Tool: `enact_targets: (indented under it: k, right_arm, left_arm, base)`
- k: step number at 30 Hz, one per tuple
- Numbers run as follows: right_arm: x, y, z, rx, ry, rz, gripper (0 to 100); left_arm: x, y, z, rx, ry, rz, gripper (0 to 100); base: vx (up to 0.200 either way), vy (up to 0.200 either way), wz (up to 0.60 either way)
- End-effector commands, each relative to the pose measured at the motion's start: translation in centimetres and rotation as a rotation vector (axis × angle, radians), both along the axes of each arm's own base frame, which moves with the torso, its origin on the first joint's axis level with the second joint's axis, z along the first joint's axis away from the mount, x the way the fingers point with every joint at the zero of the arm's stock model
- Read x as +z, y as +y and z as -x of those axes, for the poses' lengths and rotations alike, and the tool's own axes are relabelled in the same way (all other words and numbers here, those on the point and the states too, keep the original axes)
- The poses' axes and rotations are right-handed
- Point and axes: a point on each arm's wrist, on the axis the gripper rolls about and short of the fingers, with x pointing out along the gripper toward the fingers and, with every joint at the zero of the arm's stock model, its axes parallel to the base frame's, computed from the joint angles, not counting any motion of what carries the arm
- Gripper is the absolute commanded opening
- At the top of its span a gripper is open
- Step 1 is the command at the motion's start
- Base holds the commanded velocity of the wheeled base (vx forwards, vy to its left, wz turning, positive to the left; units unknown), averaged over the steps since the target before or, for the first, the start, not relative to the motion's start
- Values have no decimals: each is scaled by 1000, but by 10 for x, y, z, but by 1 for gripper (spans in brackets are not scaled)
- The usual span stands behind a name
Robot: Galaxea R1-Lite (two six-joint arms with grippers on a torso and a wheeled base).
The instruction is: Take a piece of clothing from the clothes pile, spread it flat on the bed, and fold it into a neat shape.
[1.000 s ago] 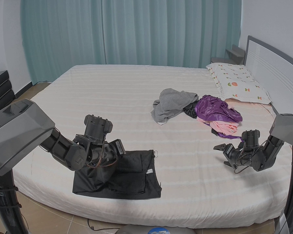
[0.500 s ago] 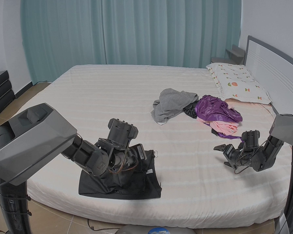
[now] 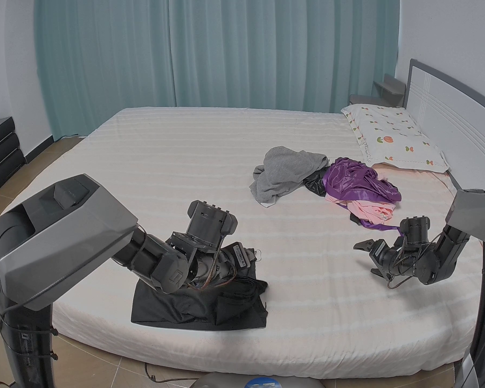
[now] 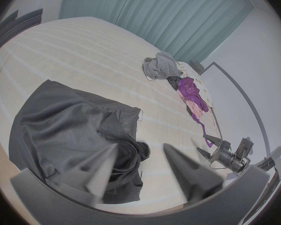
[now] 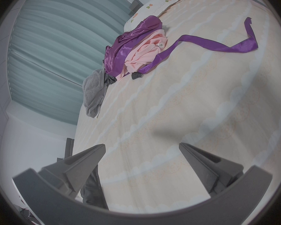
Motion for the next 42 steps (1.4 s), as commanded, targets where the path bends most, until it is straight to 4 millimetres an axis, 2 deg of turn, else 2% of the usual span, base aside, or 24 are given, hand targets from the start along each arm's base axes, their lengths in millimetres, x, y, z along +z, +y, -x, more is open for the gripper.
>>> enact_targets:
  k: [1,4,7,8,9,13,14,15,17,19,21,25,28,33,42]
  right_arm:
    - [0,0,0,2,0,-1,100]
    - [0,0,0,1,0,0,100]
    - [0,0,0,1,0,0,100]
    - [0,0,0,1,0,0,100]
    - [0,0,0,1,-1,-2,100]
    - [0,0,0,0,-1,-3,100]
    - [0,0,0,0,-1,-3,100]
    - [0,0,0,0,1,-3,100]
    - [0,0,0,0,1,-3,100]
    - [0,0,0,-2,2,-6,100]
    - [1,0,0,-3,1,-7,100]
    - [1,0,0,-1,0,-5,100]
    - [1,0,0,-2,0,-6,100]
    - [0,0,0,-1,1,-5,100]
    - [1,0,0,-3,-1,-7,100]
  left_arm:
    - [6,5,1,43,18,47,100]
    - [9,18,2,79,29,58,100]
    - [13,43,6,129,42,51,100]
    - [13,43,6,129,42,51,100]
    - [12,63,13,166,67,37,100]
    - [11,78,23,182,97,41,100]
    - [12,93,33,192,129,73,100]
    - [13,101,36,202,143,102,100]
    - [13,106,38,206,154,132,100]
    - [10,127,40,229,196,219,100]
    - [6,138,39,257,213,245,100]
    - [8,150,35,284,215,299,100]
    - [8,153,34,296,214,300,100]
    - [2,170,27,356,214,299,100]
    - [-12,175,22,380,245,280,100]
  base:
    - [0,0,0]
    - [0,0,0]
    - [0,0,0]
    - [0,0,0]
    - [0,0,0]
    - [0,0,0]
    - [0,0,0]
    - [0,0,0]
    - [0,0,0]
    - [0,0,0]
    - [0,0,0]
    - [0,0,0]
    - [0,0,0]
    - [0,0,0]
    - [0,200,0]
